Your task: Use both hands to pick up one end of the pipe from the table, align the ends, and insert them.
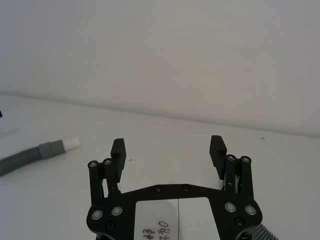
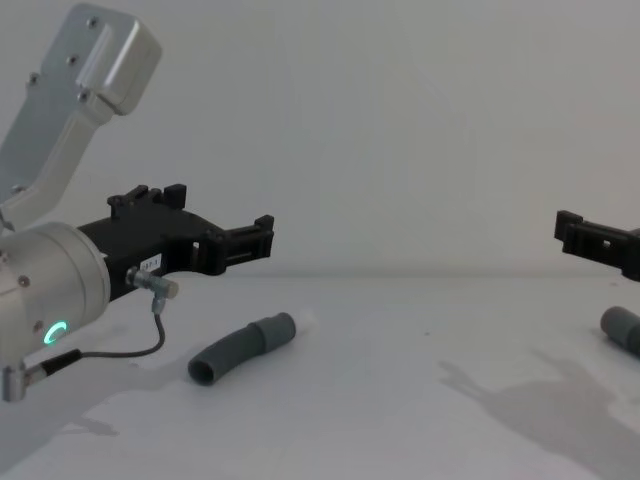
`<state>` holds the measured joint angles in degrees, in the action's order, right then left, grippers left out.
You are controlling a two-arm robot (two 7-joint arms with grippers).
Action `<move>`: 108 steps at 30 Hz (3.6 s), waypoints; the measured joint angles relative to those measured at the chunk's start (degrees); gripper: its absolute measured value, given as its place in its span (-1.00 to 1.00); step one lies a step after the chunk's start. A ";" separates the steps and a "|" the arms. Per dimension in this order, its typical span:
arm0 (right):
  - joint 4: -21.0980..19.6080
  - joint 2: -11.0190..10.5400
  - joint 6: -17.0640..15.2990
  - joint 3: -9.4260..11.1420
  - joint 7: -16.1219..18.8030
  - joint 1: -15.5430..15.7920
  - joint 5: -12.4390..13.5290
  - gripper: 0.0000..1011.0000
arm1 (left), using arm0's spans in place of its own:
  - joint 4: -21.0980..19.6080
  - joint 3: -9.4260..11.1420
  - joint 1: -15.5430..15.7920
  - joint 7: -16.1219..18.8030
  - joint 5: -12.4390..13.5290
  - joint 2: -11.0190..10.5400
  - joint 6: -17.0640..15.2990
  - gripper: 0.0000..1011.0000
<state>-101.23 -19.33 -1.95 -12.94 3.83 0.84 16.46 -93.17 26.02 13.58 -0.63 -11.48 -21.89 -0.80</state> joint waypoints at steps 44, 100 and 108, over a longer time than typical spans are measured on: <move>0.00 0.00 0.00 0.00 0.00 0.00 0.00 0.98 | 0.00 0.00 0.00 0.00 0.00 0.00 0.00 0.98; 0.00 0.00 0.00 0.00 0.00 0.00 0.00 0.98 | -0.38 0.05 9.74 -14.05 -5.15 -3.80 -27.73 0.98; 0.00 0.00 0.00 0.00 0.00 0.00 0.00 0.98 | 1.72 -0.07 10.48 -16.33 -5.53 -4.05 -27.33 0.98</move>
<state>-101.23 -19.34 -1.95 -12.94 3.83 0.84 16.46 -91.45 25.95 24.07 -16.96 -17.01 -25.94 -28.13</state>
